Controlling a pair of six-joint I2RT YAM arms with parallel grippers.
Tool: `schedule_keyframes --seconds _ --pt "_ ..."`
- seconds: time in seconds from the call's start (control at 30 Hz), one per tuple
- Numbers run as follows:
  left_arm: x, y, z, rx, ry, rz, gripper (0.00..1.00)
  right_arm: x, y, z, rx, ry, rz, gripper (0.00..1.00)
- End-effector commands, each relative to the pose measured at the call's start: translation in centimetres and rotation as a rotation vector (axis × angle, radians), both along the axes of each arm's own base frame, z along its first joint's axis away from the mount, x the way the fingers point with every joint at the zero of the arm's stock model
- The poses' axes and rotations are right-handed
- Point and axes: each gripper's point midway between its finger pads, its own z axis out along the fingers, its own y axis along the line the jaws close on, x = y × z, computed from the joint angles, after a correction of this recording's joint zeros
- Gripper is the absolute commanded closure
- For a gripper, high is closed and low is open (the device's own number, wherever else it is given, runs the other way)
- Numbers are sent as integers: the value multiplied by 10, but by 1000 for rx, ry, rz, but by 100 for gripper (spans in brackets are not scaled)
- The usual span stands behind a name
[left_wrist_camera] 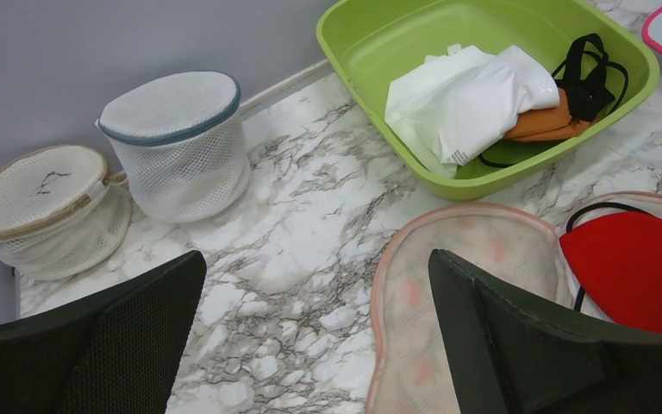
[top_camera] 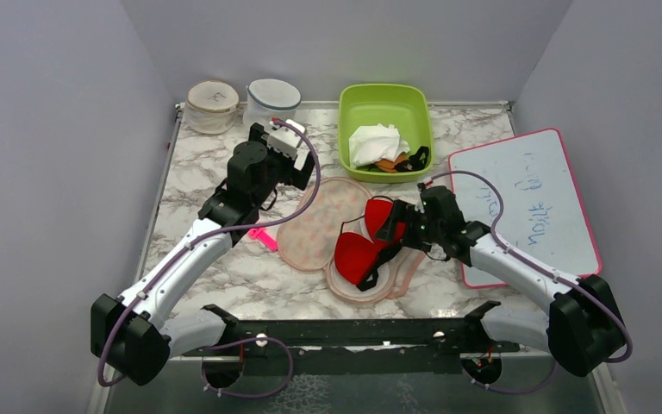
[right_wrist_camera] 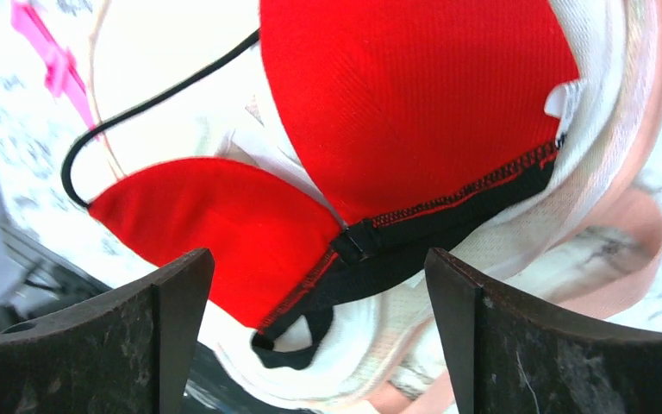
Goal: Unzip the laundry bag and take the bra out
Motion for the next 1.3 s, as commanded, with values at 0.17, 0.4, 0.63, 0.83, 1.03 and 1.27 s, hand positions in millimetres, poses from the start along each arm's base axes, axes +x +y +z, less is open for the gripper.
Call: schedule_keyframes --seconds 0.17,0.4,0.63,0.83,1.03,1.27 --pt "3 -8 5 -28 -7 -29 2 -4 -14 -13 122 162 -357 41" --pt "2 -14 4 -42 3 -53 2 -10 -5 -27 167 205 -332 42" --pt "1 -16 2 -46 10 -60 2 -2 -1 -37 183 178 -322 41" --pt "1 -20 -1 -49 27 -75 2 7 10 -37 216 179 -304 42" --pt "2 -20 -2 -48 33 -77 2 13 7 -29 229 147 -341 44" --pt "0 -22 -1 -57 34 -87 2 18 4 -26 300 100 -397 47"
